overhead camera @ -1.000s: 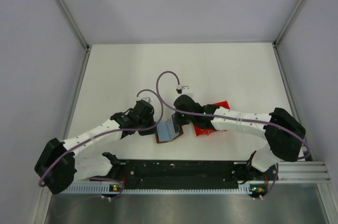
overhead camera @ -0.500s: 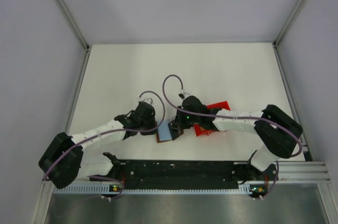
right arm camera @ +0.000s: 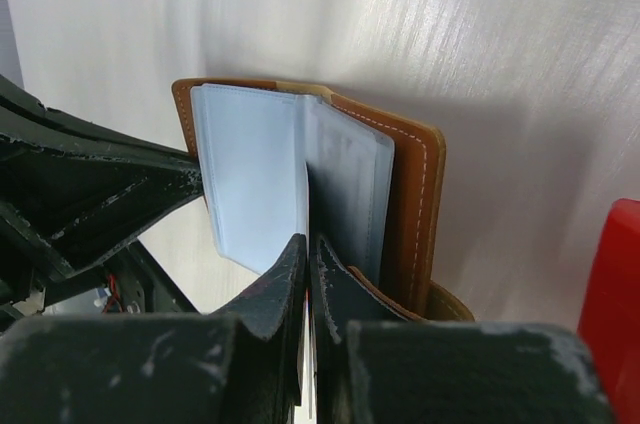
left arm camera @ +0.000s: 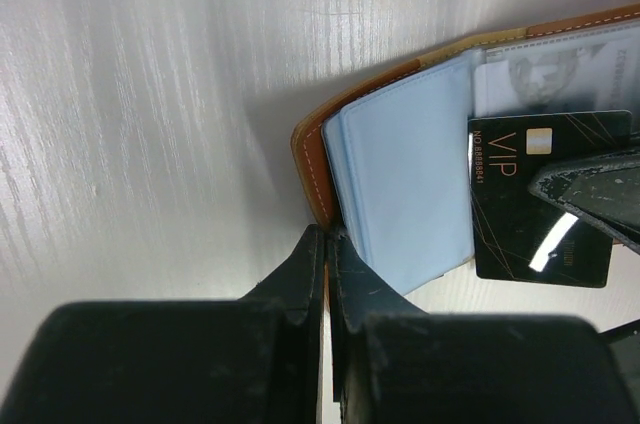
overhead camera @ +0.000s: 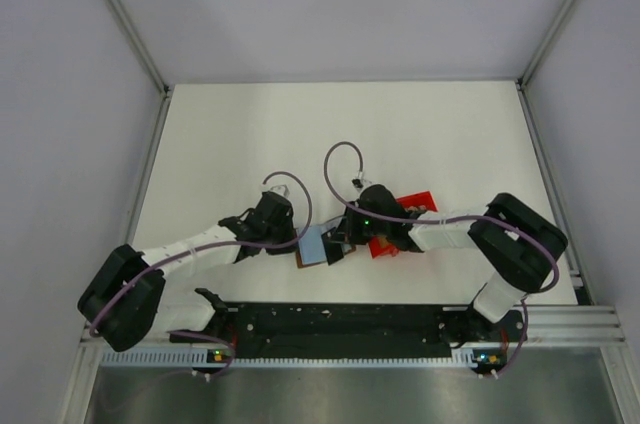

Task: Put the credit cards into the card holder
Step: Insert the credit card into the card holder.

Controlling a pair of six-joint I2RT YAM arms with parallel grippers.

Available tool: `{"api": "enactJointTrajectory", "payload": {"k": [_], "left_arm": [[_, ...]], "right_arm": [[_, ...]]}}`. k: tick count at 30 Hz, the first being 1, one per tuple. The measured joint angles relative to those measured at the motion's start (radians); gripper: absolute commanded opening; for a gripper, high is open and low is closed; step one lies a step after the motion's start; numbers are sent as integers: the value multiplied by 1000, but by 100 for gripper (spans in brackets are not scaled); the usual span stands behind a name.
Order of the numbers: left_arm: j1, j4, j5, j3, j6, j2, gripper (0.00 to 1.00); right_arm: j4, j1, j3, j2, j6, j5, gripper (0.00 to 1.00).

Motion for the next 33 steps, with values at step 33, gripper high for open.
{"api": "enactJointTrajectory", "payload": {"k": [33], "left_arm": [[19, 39, 44, 1, -6, 43, 0]], "right_arm": [[288, -81, -44, 127, 52, -145, 0]]}}
